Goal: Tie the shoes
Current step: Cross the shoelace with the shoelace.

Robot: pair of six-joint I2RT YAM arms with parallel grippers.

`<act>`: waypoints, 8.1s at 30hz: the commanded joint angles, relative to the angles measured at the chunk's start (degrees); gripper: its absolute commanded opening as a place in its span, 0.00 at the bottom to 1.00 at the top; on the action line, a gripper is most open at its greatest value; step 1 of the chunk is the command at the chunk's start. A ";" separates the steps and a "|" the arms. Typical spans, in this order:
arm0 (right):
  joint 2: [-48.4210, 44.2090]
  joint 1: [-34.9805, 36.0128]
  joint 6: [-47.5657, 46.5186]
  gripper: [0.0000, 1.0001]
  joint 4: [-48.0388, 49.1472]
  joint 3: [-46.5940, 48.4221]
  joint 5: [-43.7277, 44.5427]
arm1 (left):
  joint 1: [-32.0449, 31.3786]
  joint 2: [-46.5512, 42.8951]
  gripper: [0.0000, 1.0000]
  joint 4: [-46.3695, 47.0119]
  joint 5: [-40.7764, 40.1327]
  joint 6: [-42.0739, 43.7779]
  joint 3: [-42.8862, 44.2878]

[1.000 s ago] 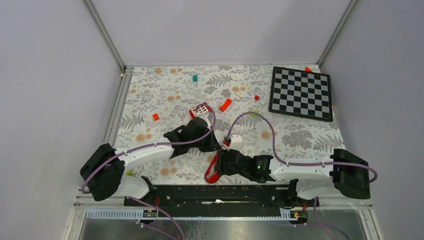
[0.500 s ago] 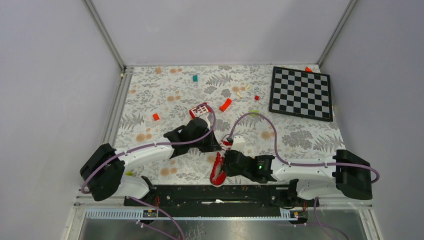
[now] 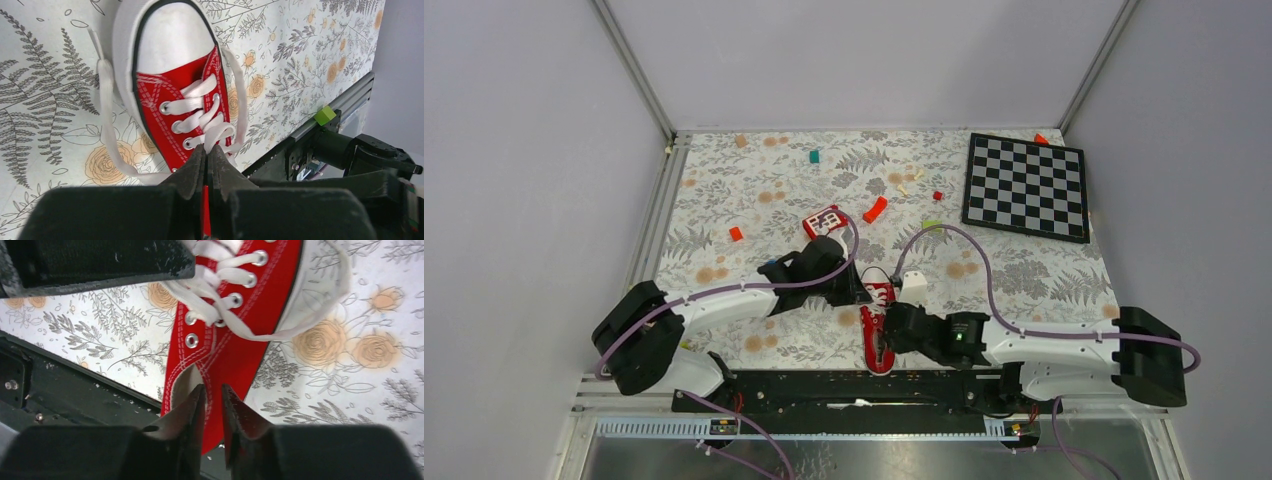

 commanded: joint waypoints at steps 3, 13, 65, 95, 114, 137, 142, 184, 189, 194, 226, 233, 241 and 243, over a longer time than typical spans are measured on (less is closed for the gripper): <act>-6.74 0.25 -5.68 0.43 -2.48 0.46 7.44 | -0.66 1.03 0.00 1.84 -0.53 -3.24 3.94; -2.65 0.21 -15.43 0.14 3.93 5.40 8.76 | -2.39 1.94 0.00 -6.52 -4.09 -6.11 9.18; 0.54 -5.82 -18.50 0.00 13.29 0.71 5.36 | -2.61 1.80 0.05 -5.31 -3.88 -4.22 8.45; -4.43 -5.86 -14.00 0.00 13.62 -4.25 8.18 | -1.08 1.02 0.00 1.30 -0.67 -4.22 3.92; -4.35 -5.86 -12.27 0.00 13.55 -4.84 12.52 | 0.53 0.59 0.00 1.94 5.49 -1.03 3.33; 3.07 -5.86 -10.33 0.00 18.21 -5.93 11.99 | 4.43 7.03 0.00 6.95 20.69 0.25 3.16; 4.45 -5.92 -10.60 0.00 19.07 -6.40 10.15 | 5.36 7.38 0.00 7.99 20.40 0.09 1.90; -2.99 -6.74 -16.44 0.28 20.43 -3.26 -0.34 | 6.70 8.96 0.00 9.81 21.79 -0.05 1.53; -1.44 -6.76 -17.30 0.29 20.16 -2.67 0.49 | 6.71 8.87 0.00 9.71 21.86 -0.09 1.53; -0.23 -6.82 -17.31 0.32 19.04 -2.35 1.31 | 6.72 8.78 0.00 9.70 21.82 -0.09 1.44; 3.35 -8.40 -17.80 0.21 20.50 -3.51 1.85 | 6.71 9.00 0.00 9.44 22.55 -0.07 2.14; 1.02 -8.40 -18.11 0.00 20.26 -3.63 1.46 | 6.75 9.02 0.00 9.35 22.46 0.13 2.06; -4.94 -8.41 -18.98 0.00 16.76 -2.61 1.19 | 6.76 9.58 0.00 9.35 22.12 0.35 1.97; -5.29 -8.41 -18.84 0.00 16.36 -2.66 0.59 | 6.75 9.65 0.00 9.43 22.07 0.35 1.97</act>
